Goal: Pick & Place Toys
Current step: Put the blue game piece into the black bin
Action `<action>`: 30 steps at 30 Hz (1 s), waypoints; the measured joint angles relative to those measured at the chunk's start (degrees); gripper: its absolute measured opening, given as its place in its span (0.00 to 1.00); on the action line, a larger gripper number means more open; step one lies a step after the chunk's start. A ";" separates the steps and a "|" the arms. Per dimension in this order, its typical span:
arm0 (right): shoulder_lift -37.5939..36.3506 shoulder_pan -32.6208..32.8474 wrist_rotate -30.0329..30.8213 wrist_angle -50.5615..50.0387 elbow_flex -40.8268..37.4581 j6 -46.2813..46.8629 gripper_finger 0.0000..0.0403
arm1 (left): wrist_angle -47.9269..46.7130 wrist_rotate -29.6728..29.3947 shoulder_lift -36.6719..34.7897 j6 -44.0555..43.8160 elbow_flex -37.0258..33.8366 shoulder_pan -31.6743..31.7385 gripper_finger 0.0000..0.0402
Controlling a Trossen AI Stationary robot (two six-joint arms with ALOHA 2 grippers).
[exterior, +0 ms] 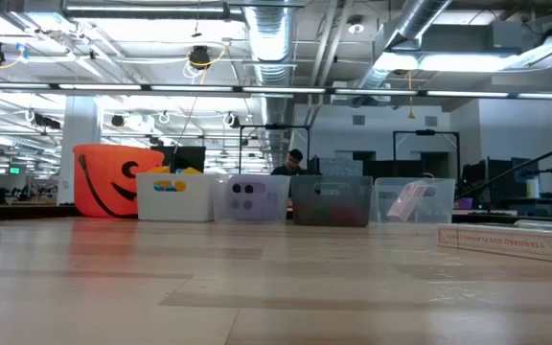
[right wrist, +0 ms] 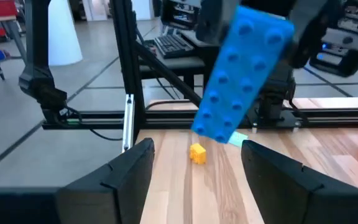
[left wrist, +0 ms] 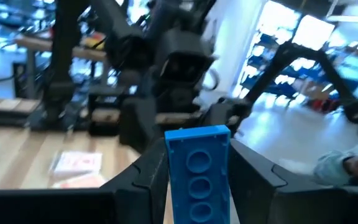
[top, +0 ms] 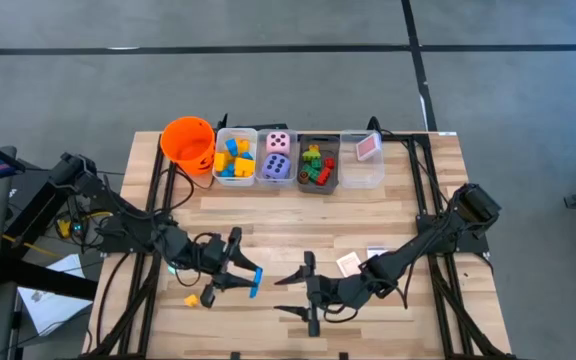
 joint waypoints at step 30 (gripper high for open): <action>0.00 -4.67 -5.79 -1.93 -0.02 5.55 0.59 | 19.26 3.42 11.97 5.26 0.02 6.16 0.31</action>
